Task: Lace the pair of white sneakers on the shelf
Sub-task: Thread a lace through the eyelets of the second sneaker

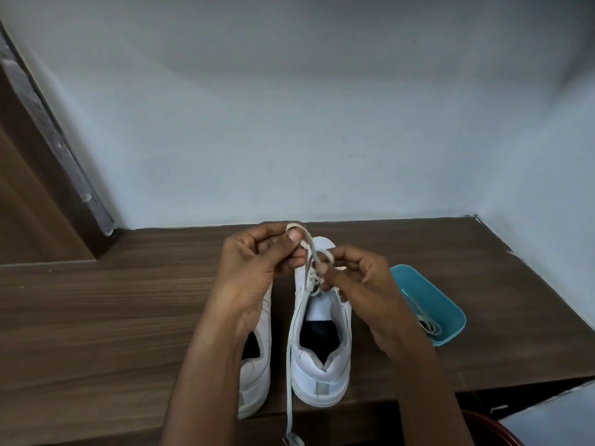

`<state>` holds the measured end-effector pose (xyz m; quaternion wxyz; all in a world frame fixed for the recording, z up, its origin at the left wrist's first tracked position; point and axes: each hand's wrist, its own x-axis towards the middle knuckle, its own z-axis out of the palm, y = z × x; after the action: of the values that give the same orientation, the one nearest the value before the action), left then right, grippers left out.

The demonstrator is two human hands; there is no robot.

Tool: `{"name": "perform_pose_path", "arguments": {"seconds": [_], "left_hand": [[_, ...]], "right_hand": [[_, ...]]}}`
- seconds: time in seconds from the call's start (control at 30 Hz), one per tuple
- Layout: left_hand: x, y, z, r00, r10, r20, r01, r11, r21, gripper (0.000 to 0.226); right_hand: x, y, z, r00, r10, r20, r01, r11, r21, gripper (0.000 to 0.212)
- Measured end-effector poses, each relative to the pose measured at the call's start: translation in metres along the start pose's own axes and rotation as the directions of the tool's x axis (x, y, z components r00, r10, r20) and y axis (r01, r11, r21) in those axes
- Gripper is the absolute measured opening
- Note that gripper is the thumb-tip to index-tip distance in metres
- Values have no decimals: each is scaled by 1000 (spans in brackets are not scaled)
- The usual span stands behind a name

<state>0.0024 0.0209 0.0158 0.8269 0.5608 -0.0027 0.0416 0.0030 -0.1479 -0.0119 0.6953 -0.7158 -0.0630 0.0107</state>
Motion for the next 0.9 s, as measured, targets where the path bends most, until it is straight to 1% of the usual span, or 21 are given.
{"name": "perform_pose_path", "arguments": {"seconds": [0.07, 0.1, 0.17, 0.2, 0.23, 0.27, 0.3, 0.33, 0.37, 0.43, 0.47, 0.5, 0.53, 0.57, 0.63, 0.7, 0.77, 0.83, 0.9], "left_hand": [[-1, 3, 5, 1000, -18, 23, 20, 994, -104, 25], [-2, 5, 6, 999, -25, 41, 30, 989, -142, 23], [-3, 7, 8, 998, -22, 54, 33, 979, -199, 17], [-2, 6, 6, 999, -21, 38, 28, 978, -205, 15], [-2, 5, 3, 1000, -14, 15, 16, 985, -170, 15], [0, 3, -3, 1000, 3, -6, -4, 998, -69, 17], [2, 0, -9, 1000, 21, -12, -20, 995, 98, 20], [4, -5, -17, 1000, 17, 4, -18, 958, 286, 24], [6, -10, -24, 999, -25, 43, 3, 897, 441, 29], [6, -20, -28, 974, -165, 156, 28, 768, 640, 32], [6, -26, -27, 958, -194, 209, -9, 713, 701, 27], [6, -31, -23, 954, -177, 241, -62, 671, 739, 18], [5, -35, -19, 957, -140, 254, -104, 653, 751, 9], [5, -36, -16, 964, -99, 247, -125, 651, 749, 5], [5, -37, -13, 980, -31, 196, -132, 637, 759, 9], [6, -38, -16, 992, -23, 125, -79, 654, 752, 16], [7, -38, -18, 995, -74, 64, 12, 740, 672, 16], [7, -37, -18, 994, -104, 17, 79, 844, 530, 14], [8, -34, -15, 992, -124, -35, 128, 919, 373, 11]], "right_hand": [[0, 1, 8, 990, 7, 138, -1, 999, -45, 14], [1, 2, 11, 987, -8, 162, 22, 996, -85, 12], [3, 3, 15, 991, -59, 121, 75, 988, -133, 15], [4, 2, 16, 992, -86, 87, 96, 987, -126, 17], [4, 1, 16, 992, -112, 57, 118, 988, -103, 17], [3, -2, 15, 990, -138, 30, 139, 988, -68, 15], [3, -4, 13, 988, -157, 6, 157, 987, -24, 13], [2, -7, 12, 986, -168, -17, 169, 985, 26, 12], [1, -9, 11, 984, -172, -35, 174, 982, 74, 13], [0, -12, 10, 985, -166, -46, 171, 974, 151, 17], [0, -13, 10, 986, -159, -43, 164, 971, 174, 19], [0, -13, 11, 988, -150, -41, 156, 970, 189, 20], [-1, -14, 11, 989, -140, -41, 146, 969, 201, 21], [0, -14, 11, 991, -128, -45, 135, 969, 207, 21], [0, -12, 6, 993, -96, -63, 106, 980, 171, 21], [1, -7, -3, 995, -18, -96, 23, 998, 52, 19], [0, 3, -16, 986, 93, -138, -116, 979, -166, 27], [-2, 12, -26, 973, 189, -132, -225, 908, -353, 37], [-3, 15, -29, 962, 254, -96, -270, 858, -436, 48]]}}
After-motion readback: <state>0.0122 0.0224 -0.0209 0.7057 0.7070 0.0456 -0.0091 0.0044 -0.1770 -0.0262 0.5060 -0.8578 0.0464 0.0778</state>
